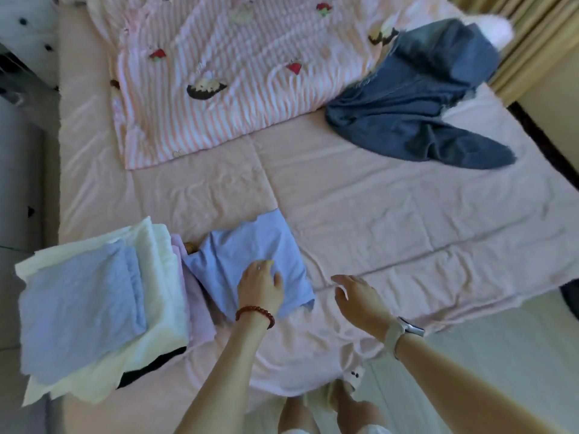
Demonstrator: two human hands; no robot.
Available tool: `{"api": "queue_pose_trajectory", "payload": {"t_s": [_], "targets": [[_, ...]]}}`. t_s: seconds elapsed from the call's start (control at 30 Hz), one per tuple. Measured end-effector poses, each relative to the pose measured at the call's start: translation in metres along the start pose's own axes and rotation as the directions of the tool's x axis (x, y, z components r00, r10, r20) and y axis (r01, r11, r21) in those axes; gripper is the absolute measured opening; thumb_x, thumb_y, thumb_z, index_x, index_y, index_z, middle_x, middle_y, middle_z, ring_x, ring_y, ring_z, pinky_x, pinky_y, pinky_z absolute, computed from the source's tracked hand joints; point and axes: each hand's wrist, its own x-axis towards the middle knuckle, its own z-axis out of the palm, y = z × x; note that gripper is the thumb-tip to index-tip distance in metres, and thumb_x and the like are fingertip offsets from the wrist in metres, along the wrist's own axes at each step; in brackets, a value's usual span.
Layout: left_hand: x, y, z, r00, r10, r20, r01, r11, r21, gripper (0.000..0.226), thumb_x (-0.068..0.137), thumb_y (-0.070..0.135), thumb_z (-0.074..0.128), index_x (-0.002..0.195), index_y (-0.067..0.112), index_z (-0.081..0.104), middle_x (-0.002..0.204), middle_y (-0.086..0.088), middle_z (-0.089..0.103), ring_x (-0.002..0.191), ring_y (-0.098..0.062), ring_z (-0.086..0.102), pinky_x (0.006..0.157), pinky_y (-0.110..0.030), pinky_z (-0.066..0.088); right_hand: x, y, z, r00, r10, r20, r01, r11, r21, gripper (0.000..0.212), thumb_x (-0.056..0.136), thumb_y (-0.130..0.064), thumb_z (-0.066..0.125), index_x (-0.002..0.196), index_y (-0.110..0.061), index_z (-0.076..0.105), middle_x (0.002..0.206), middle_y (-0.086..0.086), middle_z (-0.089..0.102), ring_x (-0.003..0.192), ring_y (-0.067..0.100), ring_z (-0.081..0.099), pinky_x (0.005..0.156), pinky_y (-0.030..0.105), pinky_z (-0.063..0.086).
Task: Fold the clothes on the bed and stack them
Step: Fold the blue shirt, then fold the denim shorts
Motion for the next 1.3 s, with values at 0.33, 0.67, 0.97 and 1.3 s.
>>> {"api": "queue_pose_trajectory", "payload": {"t_s": [0.33, 0.67, 0.97, 1.3], "targets": [[-0.068, 0.211, 0.025, 0.892, 0.418, 0.173, -0.428, 0.903, 0.022, 0.035, 0.096, 0.022, 0.043, 0.129, 0.015, 0.05, 0.133, -0.004, 0.05, 0.123, -0.021, 0.045, 0.102, -0.031, 0.035, -0.115, 0.143, -0.135, 0.928, 0.244, -0.281, -0.167, 0.948, 0.272, 0.037, 0.094, -0.015, 0.04, 0.129, -0.019, 0.053, 0.13, 0.001, 0.055, 0.116, 0.023, 0.054, 0.095, 0.029, 0.04], [-0.114, 0.43, 0.125, 0.853, 0.517, 0.071, -0.513, 0.855, -0.074, 0.033, 0.095, 0.02, 0.044, 0.125, 0.012, 0.053, 0.129, -0.006, 0.052, 0.12, -0.021, 0.048, 0.098, -0.03, 0.039, -0.177, 0.355, -0.222, 0.893, 0.298, -0.338, -0.196, 0.933, 0.303, 0.036, 0.095, -0.014, 0.04, 0.129, -0.015, 0.052, 0.127, 0.006, 0.055, 0.117, 0.024, 0.052, 0.094, 0.029, 0.04], [-0.101, 0.525, 0.172, 0.88, 0.472, 0.049, -0.471, 0.882, -0.034, 0.032, 0.094, 0.018, 0.046, 0.124, 0.01, 0.054, 0.129, -0.008, 0.053, 0.119, -0.023, 0.049, 0.099, -0.031, 0.038, -0.133, 0.443, -0.319, 0.913, 0.183, -0.364, -0.099, 0.966, 0.237, 0.037, 0.096, -0.015, 0.039, 0.131, -0.011, 0.05, 0.126, 0.009, 0.055, 0.113, 0.028, 0.054, 0.092, 0.033, 0.043], [0.023, 0.599, 0.176, 0.959, 0.279, -0.04, -0.282, 0.957, -0.071, 0.033, 0.094, 0.019, 0.047, 0.126, 0.012, 0.053, 0.131, -0.008, 0.051, 0.119, -0.022, 0.05, 0.095, -0.028, 0.036, 0.014, 0.476, -0.419, 0.972, 0.003, -0.237, 0.016, 0.997, 0.079, 0.038, 0.099, -0.019, 0.033, 0.135, -0.015, 0.043, 0.136, 0.004, 0.046, 0.119, 0.023, 0.049, 0.094, 0.029, 0.04]]}}
